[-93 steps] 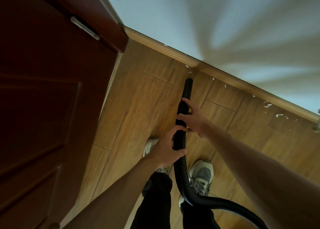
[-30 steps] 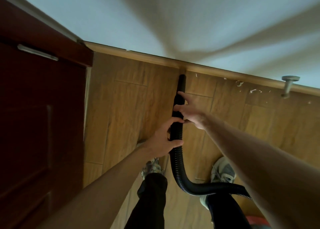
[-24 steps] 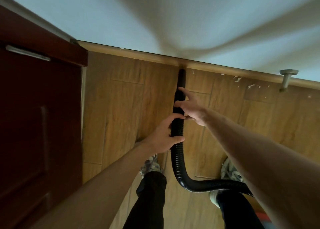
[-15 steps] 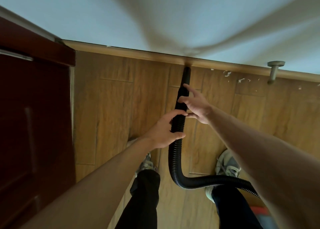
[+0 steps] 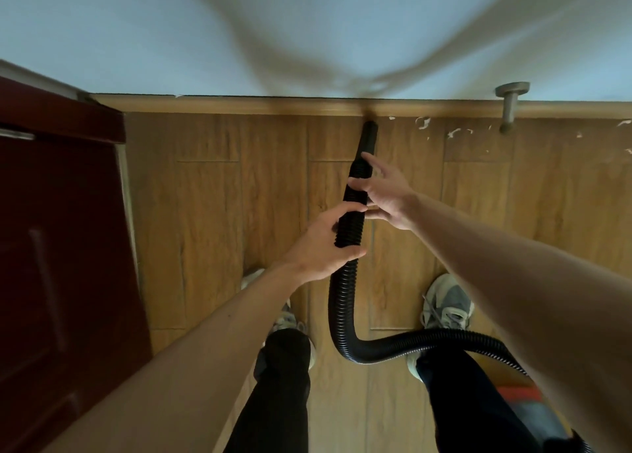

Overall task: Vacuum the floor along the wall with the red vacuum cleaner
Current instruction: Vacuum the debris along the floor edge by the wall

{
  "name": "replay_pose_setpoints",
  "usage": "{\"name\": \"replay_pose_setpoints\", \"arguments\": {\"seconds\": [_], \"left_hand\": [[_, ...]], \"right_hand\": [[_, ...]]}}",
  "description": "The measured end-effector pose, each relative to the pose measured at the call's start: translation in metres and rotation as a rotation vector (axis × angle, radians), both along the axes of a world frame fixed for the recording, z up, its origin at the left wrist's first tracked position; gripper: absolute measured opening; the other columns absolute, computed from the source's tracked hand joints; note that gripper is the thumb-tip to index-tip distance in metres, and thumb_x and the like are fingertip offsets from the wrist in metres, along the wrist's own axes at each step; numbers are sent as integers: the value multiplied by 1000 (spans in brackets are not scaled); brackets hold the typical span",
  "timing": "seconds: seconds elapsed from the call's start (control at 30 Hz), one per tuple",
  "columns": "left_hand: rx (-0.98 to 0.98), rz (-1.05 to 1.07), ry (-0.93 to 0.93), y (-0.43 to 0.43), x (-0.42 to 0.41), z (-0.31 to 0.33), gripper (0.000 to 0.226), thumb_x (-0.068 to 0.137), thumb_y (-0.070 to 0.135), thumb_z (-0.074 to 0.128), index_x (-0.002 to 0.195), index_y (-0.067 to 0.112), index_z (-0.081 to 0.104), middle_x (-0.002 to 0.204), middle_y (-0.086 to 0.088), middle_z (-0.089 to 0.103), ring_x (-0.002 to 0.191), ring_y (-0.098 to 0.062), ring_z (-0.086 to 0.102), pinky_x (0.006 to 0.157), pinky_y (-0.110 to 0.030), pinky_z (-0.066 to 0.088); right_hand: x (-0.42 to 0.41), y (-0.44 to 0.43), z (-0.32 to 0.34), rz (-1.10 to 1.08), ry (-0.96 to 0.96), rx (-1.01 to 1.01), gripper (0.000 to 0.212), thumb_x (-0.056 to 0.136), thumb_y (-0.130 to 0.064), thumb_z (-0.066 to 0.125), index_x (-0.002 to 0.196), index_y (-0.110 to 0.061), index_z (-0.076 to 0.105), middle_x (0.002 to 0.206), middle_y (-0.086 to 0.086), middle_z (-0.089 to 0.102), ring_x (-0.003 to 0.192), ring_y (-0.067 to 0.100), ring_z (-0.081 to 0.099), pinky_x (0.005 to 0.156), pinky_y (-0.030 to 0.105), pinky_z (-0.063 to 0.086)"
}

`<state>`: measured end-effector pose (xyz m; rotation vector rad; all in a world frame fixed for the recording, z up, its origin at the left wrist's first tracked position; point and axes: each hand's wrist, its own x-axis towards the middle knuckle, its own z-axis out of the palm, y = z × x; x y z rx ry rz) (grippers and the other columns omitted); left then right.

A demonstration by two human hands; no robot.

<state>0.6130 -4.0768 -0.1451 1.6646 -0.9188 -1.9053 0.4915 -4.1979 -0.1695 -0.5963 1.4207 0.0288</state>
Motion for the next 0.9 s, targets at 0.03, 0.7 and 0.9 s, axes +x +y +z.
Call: {"name": "replay_pose_setpoints", "arguments": {"seconds": [0.03,0.7,0.9], "left_hand": [[-2,13,-5,2,0,0,60,84,17,77,132,39,49,120,8,55,105,2,57,82,-22,55],[56,-227,-89,-29,-58,-5,61,86,15,75,137,38,50,118,14,53,107,-3,56,90,-26,52],[131,-352,-29,-36,-79,-1,62,88,15,73,140,36,48,122,13,52,102,-3,53,84,-20,46]], "right_hand": [[2,1,-1,14,-8,-5,73,95,-7,63,153,-37,31,122,9,61,87,20,70,51,28,56],[-81,-2,-17,-210,-42,-8,73,92,-5,67,149,-41,38,110,2,65,91,23,73,66,38,61],[-110,11,-13,-324,-65,74,71,96,-1,60,148,-45,38,121,7,63,93,24,71,59,35,60]]}}
